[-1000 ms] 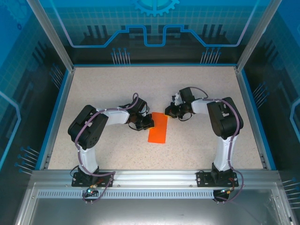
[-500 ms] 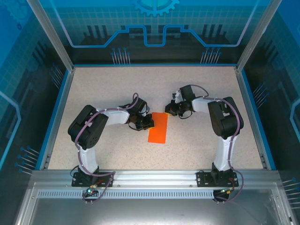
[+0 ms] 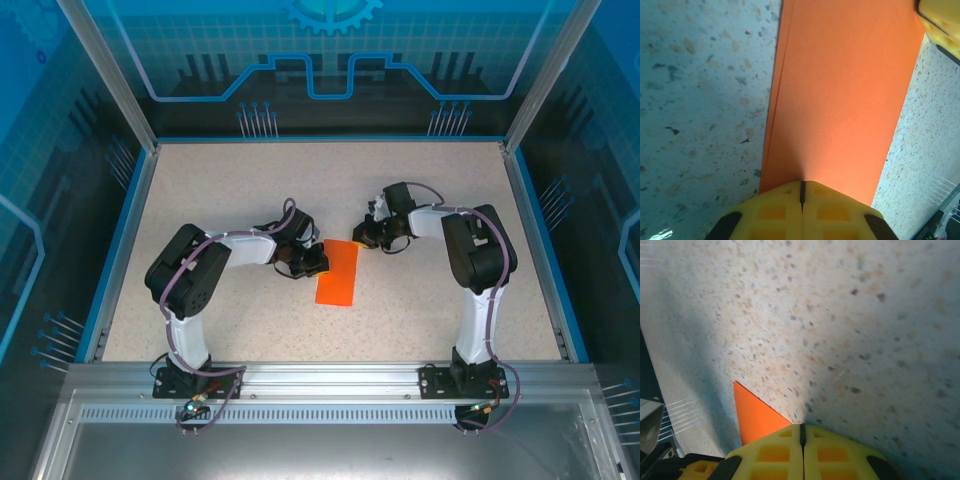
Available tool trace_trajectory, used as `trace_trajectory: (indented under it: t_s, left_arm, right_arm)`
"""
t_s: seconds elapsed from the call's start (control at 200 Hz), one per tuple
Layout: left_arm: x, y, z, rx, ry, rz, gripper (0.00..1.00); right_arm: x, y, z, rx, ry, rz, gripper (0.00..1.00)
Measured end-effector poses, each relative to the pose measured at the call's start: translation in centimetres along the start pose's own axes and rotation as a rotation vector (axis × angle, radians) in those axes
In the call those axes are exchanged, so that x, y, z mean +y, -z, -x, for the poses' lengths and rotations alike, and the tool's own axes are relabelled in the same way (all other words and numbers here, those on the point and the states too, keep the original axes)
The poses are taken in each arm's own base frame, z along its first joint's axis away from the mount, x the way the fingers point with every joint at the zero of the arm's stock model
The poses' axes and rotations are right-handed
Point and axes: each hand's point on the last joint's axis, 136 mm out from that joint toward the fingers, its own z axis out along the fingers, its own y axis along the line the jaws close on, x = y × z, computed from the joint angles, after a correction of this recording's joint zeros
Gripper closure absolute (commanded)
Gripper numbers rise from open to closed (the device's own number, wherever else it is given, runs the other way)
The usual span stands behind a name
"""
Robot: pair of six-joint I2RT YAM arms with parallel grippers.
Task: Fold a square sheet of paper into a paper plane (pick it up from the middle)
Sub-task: Fold the square sheet of paper in half at the center of the table.
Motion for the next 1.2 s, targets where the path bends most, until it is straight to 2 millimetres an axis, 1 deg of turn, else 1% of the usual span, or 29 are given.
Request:
trace_trajectory:
  t_s: [0.105, 0.185, 0.26, 0.36, 0.45, 0.53, 0.585, 0.63, 0.69, 0.735, 0.8, 0.86, 0.935, 1.13, 1.201]
  left_arm:
    - [0.0, 0.0, 0.0, 0.000, 0.000, 0.000, 1.00]
    - [0.0, 0.0, 0.0, 0.000, 0.000, 0.000, 1.00]
    - [0.0, 0.0, 0.0, 0.000, 0.000, 0.000, 1.00]
    - [0.0, 0.0, 0.0, 0.001, 0.000, 0.001, 1.00]
    - [0.0, 0.0, 0.0, 0.001, 0.001, 0.001, 1.00]
    - [0.0, 0.0, 0.0, 0.002, 0.001, 0.002, 1.00]
    - [0.0, 0.1, 0.0, 0.002, 0.001, 0.003, 1.00]
    - [0.0, 0.1, 0.0, 0.002, 0.001, 0.003, 1.00]
    - [0.0, 0.1, 0.0, 0.002, -0.005, 0.003, 1.00]
    - [0.0, 0.1, 0.0, 0.002, -0.008, 0.004, 1.00]
    - [0.0, 0.1, 0.0, 0.002, -0.014, 0.004, 1.00]
    - [0.0, 0.1, 0.0, 0.002, -0.014, 0.004, 1.00]
    - [0.0, 0.1, 0.0, 0.002, -0.014, 0.004, 1.00]
    - [0.0, 0.1, 0.0, 0.002, -0.016, 0.004, 1.00]
    - [0.0, 0.1, 0.0, 0.002, -0.016, 0.004, 1.00]
  right_arm:
    - [0.1, 0.6, 0.5, -0.003, -0.006, -0.038, 0.94]
    - [0.4, 1.1, 0.3, -0.002, -0.007, -0.042, 0.94]
    - [1.2, 2.0, 0.2, -0.014, 0.004, -0.031, 0.93]
    - [2.7, 3.7, -0.3, -0.038, 0.031, 0.002, 0.93]
    - [3.7, 5.0, -1.5, -0.054, 0.055, 0.031, 0.94]
    - [3.9, 5.5, -3.6, -0.052, 0.062, 0.047, 0.93]
    - [3.7, 5.4, -5.6, -0.039, 0.058, 0.051, 0.93]
    - [3.3, 5.1, -7.6, -0.018, 0.055, 0.048, 0.93]
    - [2.7, 4.3, -10.5, 0.029, 0.048, 0.041, 0.93]
    - [2.3, 3.6, -12.3, 0.065, 0.043, 0.034, 0.93]
    - [1.9, 2.7, -14.4, 0.107, 0.042, 0.017, 0.93]
    - [1.6, 2.1, -15.8, 0.131, 0.047, 0.010, 0.93]
    - [1.1, 1.8, -16.6, 0.144, 0.040, 0.004, 0.93]
    - [0.0, 1.0, -16.9, 0.145, 0.026, -0.006, 0.93]
    - [0.0, 0.9, -16.9, 0.140, 0.032, 0.001, 0.93]
